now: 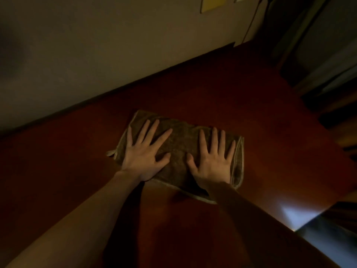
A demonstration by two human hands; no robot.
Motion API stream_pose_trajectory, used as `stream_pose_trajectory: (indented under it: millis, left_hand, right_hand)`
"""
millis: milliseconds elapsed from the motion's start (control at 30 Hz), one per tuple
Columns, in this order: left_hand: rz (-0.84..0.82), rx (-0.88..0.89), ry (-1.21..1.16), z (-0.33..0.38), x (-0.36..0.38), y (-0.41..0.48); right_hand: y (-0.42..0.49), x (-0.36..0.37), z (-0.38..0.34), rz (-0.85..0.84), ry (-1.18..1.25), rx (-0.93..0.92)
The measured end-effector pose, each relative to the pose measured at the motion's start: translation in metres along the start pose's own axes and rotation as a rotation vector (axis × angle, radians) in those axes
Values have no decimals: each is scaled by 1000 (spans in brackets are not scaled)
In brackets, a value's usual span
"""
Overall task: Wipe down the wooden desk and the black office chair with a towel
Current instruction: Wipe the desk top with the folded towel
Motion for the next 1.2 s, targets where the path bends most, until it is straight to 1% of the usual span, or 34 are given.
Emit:
stream_pose_trajectory:
  millis: [133, 300, 400, 533, 600, 700, 867, 933, 1000, 1200]
  left_hand:
    - [33, -117, -9, -21, -1, 40]
    - [35, -264, 37, -38, 5, 75]
    - [108, -320, 36, -43, 1, 91]
    - [91, -420, 50, -52, 5, 108]
    - [91, -447, 71, -54, 6, 112]
    - [79, -488, 67, -55, 6, 116]
    - [79, -528, 75, -56, 4, 116]
    - [56, -519, 92, -55, 5, 113]
    - [27, -512, 78, -53, 5, 113]
    - [12, -526, 35, -45, 2, 102]
  right_hand:
    - [54, 8, -11, 19, 33, -21]
    - [115, 17, -22, 43, 19, 24]
    - [142, 23, -32, 28, 29, -9]
    - [177, 31, -44, 0, 35, -89]
    - [190, 34, -49, -32, 31, -148]
    - [209, 34, -56, -32, 48, -245]
    - [243, 39, -71, -87, 77, -491]
    - [249, 41, -73, -87, 89, -556]
    - [249, 42, -71, -83, 80, -570]
    - [241, 35, -70, -50, 65, -576]
Point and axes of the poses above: each hand's wrist, its own y-axis towards the middle knuckle, its own x-axis out of the palm, z = x × y, the point moved 9 cm from there along y, towards the middle knuckle, and after that the axes turned 15 degrees about z, right-handed, at the moved point
